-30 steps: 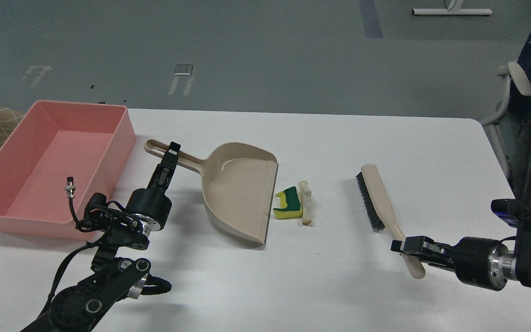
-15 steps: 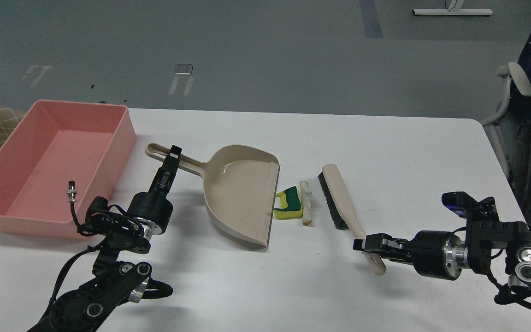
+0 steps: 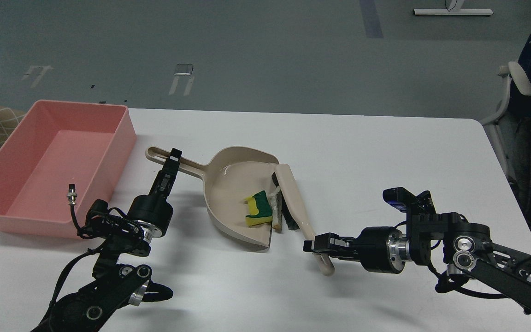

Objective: Sweep and dump garbage into bin
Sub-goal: 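Sweep the sponge and white block into the dustpan with the brush, then lift the brush away from the dustpan with the right gripper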

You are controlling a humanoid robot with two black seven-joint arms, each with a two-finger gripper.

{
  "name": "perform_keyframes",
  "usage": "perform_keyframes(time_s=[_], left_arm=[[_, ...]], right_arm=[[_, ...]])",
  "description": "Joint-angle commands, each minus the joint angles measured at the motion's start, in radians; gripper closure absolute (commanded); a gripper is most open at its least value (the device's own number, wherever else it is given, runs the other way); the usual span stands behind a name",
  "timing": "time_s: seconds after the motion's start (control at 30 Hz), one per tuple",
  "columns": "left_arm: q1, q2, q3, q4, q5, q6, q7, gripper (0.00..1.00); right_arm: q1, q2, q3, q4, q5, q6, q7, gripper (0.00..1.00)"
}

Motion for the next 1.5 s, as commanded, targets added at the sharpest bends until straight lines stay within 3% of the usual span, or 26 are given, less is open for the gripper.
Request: perform_keyframes(time_s=[0.0,0.23,0.57,0.83,1.2,1.47], left_arm=[[0.000,-0.002,-0.001,0.000,-0.002,0.000,0.000,1.00],[0.001,-0.003,-0.001,0.000,-0.008,0.000,0.000,1.00],[0.001,-0.006,-0.005,0.000,-0.051,0.000,0.002,1.00],[0.000,-0.008,-0.007,0.001,-0.176,0.000,0.002,1.00],[-0.019,-0.043,-0.018,-0.002,-0.268,0.000,0.000,1.00],[-0.063,-0.011,-0.048,-0.067,-0.409,0.000,0.014,1.00]], right_arm=[[0.042,0.040,0.000,-0.015,0.003,-0.001,-0.003,1.00],[0.061,0.106,0.006,-0.035,0.001,-0.001,-0.013,1.00],[0.148,0.097,0.046,-0.047,0.032,-0.001,-0.013,1.00],[0.217,-0.059,0.093,-0.055,0.105,-0.001,-0.014,1.00],[0.148,-0.335,0.113,-0.068,0.161,-0.001,0.012,1.00],[0.058,-0.395,0.115,-0.061,0.162,-0.001,0.033,1.00]])
